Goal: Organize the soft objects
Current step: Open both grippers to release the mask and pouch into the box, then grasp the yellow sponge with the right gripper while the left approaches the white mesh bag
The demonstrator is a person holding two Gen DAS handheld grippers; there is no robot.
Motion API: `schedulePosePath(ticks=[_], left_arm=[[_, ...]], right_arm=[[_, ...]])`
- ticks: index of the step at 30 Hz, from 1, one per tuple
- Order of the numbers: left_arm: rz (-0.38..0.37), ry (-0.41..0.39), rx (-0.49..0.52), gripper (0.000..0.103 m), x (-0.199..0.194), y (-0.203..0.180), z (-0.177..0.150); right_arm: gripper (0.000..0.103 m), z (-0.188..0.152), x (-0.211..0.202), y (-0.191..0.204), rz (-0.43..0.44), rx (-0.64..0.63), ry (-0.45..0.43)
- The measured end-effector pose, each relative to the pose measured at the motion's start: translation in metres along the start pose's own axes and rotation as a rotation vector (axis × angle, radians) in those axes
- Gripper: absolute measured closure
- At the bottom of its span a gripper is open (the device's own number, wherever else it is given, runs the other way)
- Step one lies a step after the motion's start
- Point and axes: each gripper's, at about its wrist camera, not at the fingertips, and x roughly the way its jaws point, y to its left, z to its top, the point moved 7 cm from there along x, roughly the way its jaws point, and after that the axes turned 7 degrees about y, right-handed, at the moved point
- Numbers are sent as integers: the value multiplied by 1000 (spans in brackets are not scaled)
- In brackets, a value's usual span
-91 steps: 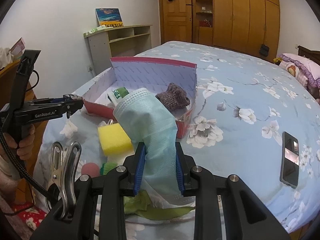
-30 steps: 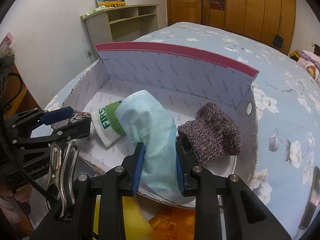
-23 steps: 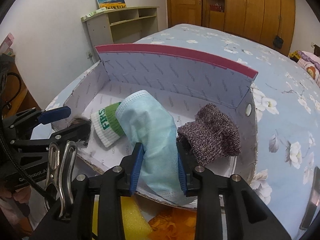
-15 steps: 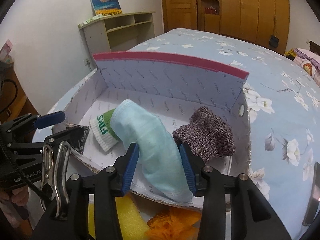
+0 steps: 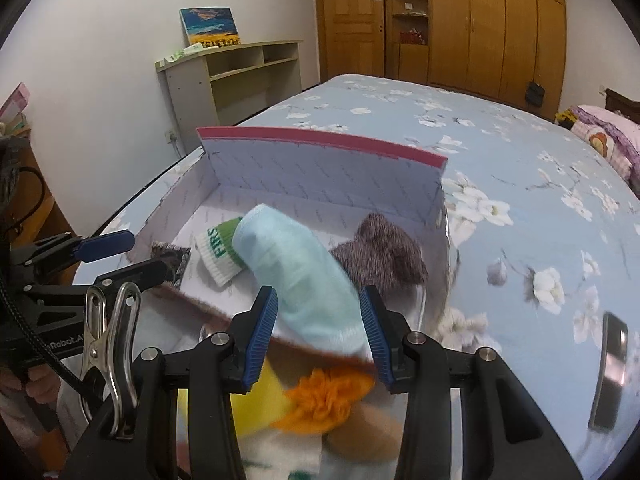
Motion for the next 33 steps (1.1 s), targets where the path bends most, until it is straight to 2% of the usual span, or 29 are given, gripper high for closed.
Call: schedulePosePath(ticks=[5,13,19,23,27,33], left_arm=[[-13,-1,0,41,-7,-2,-9],[-13,16,-40,41,-12,4,-24],[-8,35,-55,41,-14,9,-40],[17,40,-60,41,-14,12,-51],[-1,50,-79,41,-14,14,-59],[-5,55,-100,41,-13,18,-65]], right_arm=[[59,-12,-15,5,18,17,-4],[59,-38,-19,13,48,62,71],[59,-55,-22,19,6,71,97],[59,-63,-23,24,40,94,109],[59,-68,-22,31,97,123,123],[59,-70,-14,40,99,118,140]])
